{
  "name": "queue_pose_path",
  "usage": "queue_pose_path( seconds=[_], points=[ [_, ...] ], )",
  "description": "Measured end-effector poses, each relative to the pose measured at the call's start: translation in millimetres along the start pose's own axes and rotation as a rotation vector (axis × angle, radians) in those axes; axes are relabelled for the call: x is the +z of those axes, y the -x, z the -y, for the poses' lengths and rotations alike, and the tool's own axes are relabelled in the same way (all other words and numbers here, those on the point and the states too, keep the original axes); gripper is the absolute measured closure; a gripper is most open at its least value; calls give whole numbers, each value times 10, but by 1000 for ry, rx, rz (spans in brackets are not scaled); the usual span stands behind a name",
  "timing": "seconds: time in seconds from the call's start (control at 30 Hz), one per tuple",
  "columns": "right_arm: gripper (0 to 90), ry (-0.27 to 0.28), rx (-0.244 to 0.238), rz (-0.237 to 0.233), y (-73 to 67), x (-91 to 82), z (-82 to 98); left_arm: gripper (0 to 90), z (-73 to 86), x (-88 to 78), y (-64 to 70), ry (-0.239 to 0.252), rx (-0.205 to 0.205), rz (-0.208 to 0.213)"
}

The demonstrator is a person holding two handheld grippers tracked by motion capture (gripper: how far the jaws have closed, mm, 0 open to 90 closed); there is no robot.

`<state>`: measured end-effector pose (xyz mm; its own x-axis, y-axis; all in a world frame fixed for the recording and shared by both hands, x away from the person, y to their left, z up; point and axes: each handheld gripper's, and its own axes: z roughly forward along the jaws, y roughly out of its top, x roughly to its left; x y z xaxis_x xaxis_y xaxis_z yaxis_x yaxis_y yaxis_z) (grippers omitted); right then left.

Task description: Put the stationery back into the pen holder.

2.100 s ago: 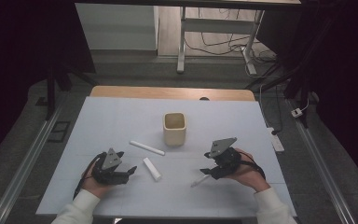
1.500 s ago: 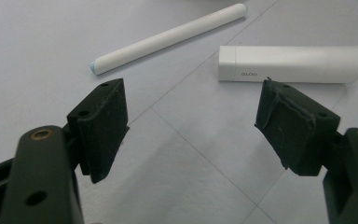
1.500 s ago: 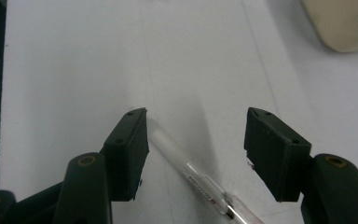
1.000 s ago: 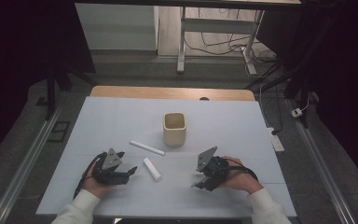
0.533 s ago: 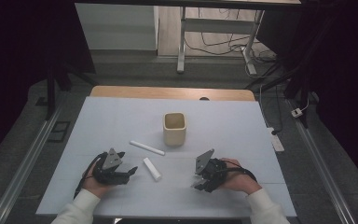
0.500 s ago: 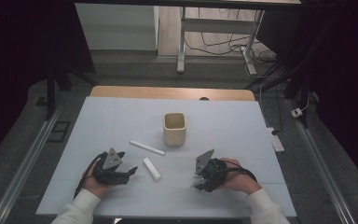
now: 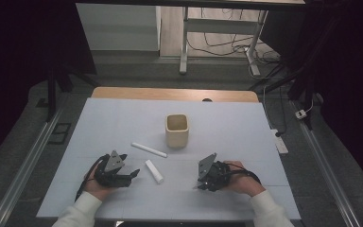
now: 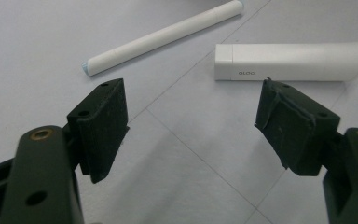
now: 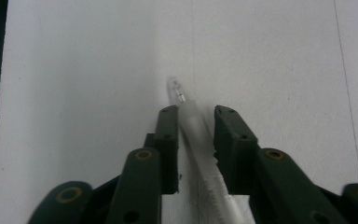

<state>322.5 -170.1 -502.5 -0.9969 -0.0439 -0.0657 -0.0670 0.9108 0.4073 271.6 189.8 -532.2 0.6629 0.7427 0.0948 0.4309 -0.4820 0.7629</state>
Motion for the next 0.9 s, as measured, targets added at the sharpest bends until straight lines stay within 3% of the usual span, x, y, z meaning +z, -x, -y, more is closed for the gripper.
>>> queue_pose_path(
  seconds=[0.13,0.47,0.63,0.9],
  points=[
    [800,0,-18,-1,-9,-4,4,252,1,0,-1,0,0,0],
    [804,-2,-25,23,-29,-22,-7,252,1,-2,-2,1,3,0],
    [805,36,-8,52,-3,-117,-4,252,1,-1,-4,0,3,0],
    [806,141,49,141,40,-357,5,252,0,-6,-5,4,4,1]
  ],
)
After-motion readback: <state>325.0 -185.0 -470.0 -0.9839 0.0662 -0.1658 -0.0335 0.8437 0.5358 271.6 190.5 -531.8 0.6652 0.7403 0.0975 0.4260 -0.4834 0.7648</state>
